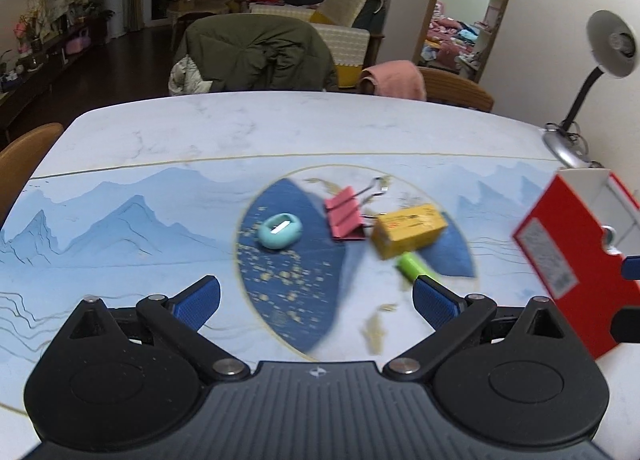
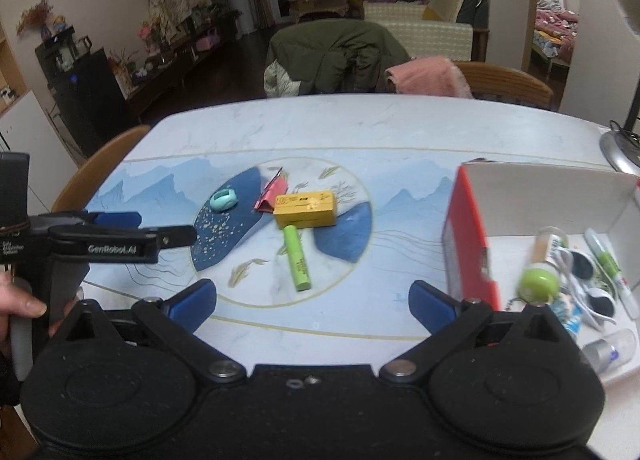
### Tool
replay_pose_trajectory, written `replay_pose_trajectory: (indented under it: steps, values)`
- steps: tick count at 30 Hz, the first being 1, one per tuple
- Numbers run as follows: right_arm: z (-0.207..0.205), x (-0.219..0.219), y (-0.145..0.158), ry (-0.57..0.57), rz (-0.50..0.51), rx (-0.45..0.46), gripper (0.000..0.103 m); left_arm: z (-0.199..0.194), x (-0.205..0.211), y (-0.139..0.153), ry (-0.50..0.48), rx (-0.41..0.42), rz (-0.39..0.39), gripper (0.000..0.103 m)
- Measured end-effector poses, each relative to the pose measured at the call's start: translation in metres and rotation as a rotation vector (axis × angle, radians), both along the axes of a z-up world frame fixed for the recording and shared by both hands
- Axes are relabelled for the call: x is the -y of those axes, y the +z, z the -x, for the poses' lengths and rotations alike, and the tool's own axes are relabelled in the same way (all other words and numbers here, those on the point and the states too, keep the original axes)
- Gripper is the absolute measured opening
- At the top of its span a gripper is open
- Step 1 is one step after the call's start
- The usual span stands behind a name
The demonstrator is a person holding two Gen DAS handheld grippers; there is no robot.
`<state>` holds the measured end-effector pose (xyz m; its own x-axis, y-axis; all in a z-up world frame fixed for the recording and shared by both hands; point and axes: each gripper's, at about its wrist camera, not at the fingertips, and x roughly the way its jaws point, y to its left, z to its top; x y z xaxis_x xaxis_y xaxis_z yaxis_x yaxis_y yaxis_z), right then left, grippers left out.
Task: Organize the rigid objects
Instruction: 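Withdraw both tools from the box back over the mat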
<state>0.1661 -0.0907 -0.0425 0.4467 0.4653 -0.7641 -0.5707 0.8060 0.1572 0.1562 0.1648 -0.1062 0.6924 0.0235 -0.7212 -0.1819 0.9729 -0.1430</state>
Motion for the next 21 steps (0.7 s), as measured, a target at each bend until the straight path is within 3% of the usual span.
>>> replay_pose_trajectory:
  steps: [7, 21]
  values:
    - [-0.018, -0.029, -0.025, 0.024, 0.039, -0.017, 0.101, -0.026, -0.019, -0.023, 0.018, 0.001, 0.003, 0.103]
    - [-0.055, -0.071, -0.076, 0.073, 0.13, -0.071, 0.084, -0.072, -0.029, -0.059, 0.044, -0.012, -0.065, 0.103]
